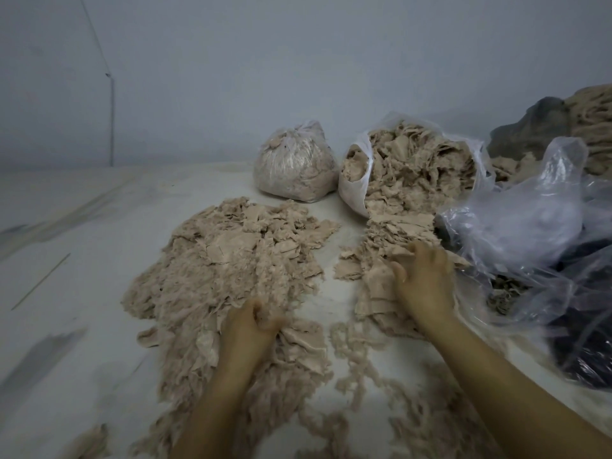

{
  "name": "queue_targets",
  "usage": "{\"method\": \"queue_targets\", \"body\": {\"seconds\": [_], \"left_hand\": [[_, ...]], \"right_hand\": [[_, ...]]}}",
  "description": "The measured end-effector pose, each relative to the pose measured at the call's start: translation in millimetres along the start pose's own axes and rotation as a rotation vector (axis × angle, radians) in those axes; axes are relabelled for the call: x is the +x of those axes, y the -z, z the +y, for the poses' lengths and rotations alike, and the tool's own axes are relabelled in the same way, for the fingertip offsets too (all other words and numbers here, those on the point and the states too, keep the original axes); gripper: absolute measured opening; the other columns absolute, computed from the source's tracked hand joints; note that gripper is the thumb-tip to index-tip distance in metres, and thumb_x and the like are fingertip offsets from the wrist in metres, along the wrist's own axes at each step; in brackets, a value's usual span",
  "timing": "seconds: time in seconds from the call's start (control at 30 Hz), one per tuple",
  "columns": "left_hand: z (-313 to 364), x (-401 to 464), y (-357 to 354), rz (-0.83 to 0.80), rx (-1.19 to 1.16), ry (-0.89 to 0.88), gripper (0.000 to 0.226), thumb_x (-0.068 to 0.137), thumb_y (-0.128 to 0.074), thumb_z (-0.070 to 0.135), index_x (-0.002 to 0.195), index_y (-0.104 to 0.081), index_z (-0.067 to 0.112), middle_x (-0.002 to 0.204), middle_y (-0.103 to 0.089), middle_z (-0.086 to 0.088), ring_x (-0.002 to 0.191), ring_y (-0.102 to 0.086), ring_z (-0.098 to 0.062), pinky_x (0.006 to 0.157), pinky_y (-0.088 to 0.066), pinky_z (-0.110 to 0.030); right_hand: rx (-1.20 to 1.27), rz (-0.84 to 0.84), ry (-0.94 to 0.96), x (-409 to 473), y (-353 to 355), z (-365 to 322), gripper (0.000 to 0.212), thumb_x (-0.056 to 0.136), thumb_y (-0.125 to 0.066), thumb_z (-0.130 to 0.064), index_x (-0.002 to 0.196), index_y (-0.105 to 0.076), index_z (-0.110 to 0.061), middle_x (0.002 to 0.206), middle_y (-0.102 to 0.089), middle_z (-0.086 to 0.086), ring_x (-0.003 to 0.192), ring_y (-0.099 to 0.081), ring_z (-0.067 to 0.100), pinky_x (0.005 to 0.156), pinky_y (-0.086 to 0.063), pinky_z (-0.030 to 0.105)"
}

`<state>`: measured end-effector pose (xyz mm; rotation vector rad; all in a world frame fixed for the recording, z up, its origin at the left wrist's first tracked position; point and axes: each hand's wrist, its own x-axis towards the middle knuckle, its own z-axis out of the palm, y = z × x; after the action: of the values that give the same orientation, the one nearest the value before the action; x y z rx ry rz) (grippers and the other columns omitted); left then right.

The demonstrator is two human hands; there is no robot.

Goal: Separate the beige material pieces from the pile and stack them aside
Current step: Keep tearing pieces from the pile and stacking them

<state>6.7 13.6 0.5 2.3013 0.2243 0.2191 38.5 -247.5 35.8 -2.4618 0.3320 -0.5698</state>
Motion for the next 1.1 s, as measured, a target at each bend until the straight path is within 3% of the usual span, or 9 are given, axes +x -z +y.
{"method": "queue_targets", "body": {"seconds": [0.07,0.23,0.33,0.47,0.63,0.8,0.9,1.03,1.1], "left_hand": [[-4,1,-4,-0.083,0.041,0.082,0.037,0.084,-0.068,0.032,0.114,-0.061,0.012,0.100,-0.061,-0.002,0.090,-0.055,-0.018,0.072,-0.039,-0.027],[13,-4,-5,-0.224,-0.581,0.198,0.021,0.094,-0.055,0.014,0.083,-0.065,-0.001,0.069,-0.064,-0.006,0.065,-0.060,-0.021,0.064,-0.048,-0.031],[22,-6,1,-0.335,-0.933,0.299,0.022,0.097,-0.045,0.007,0.091,-0.065,0.001,0.084,-0.073,-0.015,0.073,-0.070,-0.025,0.062,-0.056,-0.033],[22,-7,9,-0.291,-1.249,0.408,0.027,0.090,-0.043,0.008,0.098,-0.065,-0.007,0.095,-0.071,-0.023,0.083,-0.071,-0.031,0.066,-0.056,-0.036],[20,-7,8,-0.239,-1.266,0.389,0.031,0.079,-0.068,0.009,0.106,-0.066,-0.004,0.102,-0.070,-0.022,0.093,-0.069,-0.033,0.081,-0.056,-0.045],[28,-13,4,-0.281,-1.232,0.342,0.051,0.063,-0.070,0.001,0.113,-0.060,-0.001,0.099,-0.071,-0.021,0.088,-0.071,-0.032,0.061,-0.058,-0.035],[30,-11,2,-0.328,-1.265,0.422,0.044,0.074,-0.063,-0.006,0.118,-0.056,-0.006,0.104,-0.068,-0.026,0.092,-0.068,-0.036,0.063,-0.060,-0.040],[26,-8,7,-0.415,-1.343,0.529,0.041,0.087,-0.045,-0.008,0.127,-0.049,-0.010,0.118,-0.060,-0.031,0.104,-0.061,-0.038,0.068,-0.060,-0.043],[27,-7,6,-0.389,-1.339,0.511,0.038,0.088,-0.046,-0.007,0.126,-0.052,-0.006,0.116,-0.062,-0.028,0.103,-0.063,-0.038,0.068,-0.060,-0.043]], "right_hand": [[0.053,-0.065,0.111,-19,-9,-17,0.024,0.093,-0.054,-0.026,0.115,-0.054,-0.018,0.125,-0.051,0.009,0.120,-0.041,0.025,0.102,-0.030,0.036],[0.241,-0.447,0.268,-71,-42,-41,0.022,0.091,-0.059,-0.038,0.108,-0.061,-0.023,0.107,-0.058,-0.003,0.103,-0.053,0.013,0.095,-0.042,0.028],[0.406,-0.605,0.099,-80,-53,-46,0.057,0.085,-0.060,-0.055,0.132,-0.048,-0.025,0.120,-0.043,-0.007,0.112,-0.047,0.010,0.094,-0.040,0.022],[0.742,-0.725,-0.197,-75,-60,-48,0.057,0.085,-0.054,-0.061,0.126,-0.055,-0.021,0.122,-0.058,-0.005,0.112,-0.056,0.011,0.099,-0.045,0.031],[1.009,-0.698,-0.227,-79,-64,-47,0.014,0.093,-0.060,-0.019,0.081,-0.063,-0.011,0.070,-0.065,-0.004,0.066,-0.060,0.011,0.059,-0.048,0.017],[1.087,-0.917,-0.398,-78,-57,-57,0.054,0.083,-0.058,-0.058,0.113,-0.064,-0.014,0.107,-0.069,0.005,0.096,-0.068,0.020,0.082,-0.055,0.037],[1.182,-1.060,-0.408,-82,-55,-58,0.054,0.081,-0.066,-0.045,0.111,-0.067,0.000,0.115,-0.067,0.019,0.110,-0.063,0.033,0.103,-0.045,0.047],[1.265,-0.905,-0.407,-82,-53,-55,0.032,0.069,-0.073,-0.034,0.080,-0.062,-0.006,0.094,-0.066,0.018,0.089,-0.063,0.028,0.093,-0.048,0.044],[1.357,-0.890,-0.441,-81,-54,-54,0.036,0.079,-0.066,-0.032,0.094,-0.064,0.000,0.107,-0.068,0.018,0.103,-0.064,0.030,0.102,-0.045,0.046]]}}
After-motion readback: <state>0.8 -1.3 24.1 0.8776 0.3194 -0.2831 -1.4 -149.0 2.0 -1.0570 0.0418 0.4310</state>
